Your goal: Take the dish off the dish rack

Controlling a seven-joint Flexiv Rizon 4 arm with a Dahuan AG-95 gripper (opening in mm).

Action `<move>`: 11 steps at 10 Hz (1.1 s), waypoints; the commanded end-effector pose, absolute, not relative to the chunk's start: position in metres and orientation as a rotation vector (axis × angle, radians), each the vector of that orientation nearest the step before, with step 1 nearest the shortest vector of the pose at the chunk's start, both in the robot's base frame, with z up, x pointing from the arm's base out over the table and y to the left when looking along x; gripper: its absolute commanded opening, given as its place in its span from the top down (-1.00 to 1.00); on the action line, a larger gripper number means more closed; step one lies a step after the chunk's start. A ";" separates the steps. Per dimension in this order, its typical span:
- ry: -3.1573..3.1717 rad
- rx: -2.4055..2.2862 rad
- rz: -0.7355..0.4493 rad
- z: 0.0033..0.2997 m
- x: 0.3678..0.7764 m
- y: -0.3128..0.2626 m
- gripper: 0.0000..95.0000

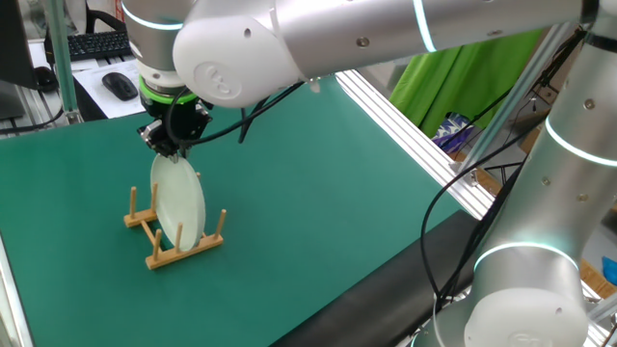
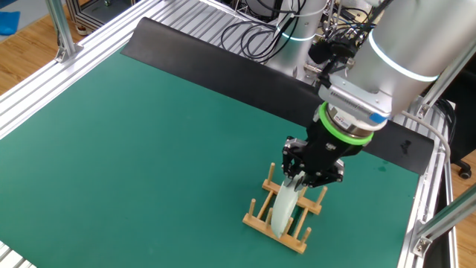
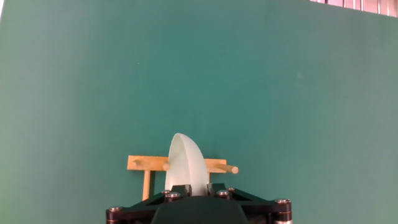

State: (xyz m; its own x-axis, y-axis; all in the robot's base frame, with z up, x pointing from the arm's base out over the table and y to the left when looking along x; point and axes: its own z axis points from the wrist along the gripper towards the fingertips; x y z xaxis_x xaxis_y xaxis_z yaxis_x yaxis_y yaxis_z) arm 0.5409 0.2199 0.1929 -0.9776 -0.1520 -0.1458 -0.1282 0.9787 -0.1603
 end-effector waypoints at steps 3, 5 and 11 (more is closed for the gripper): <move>2.965 -0.212 -0.234 0.196 0.539 0.219 1.00; 2.970 -0.216 -0.238 0.195 0.539 0.218 1.00; 2.975 -0.249 -0.274 0.199 0.536 0.217 1.00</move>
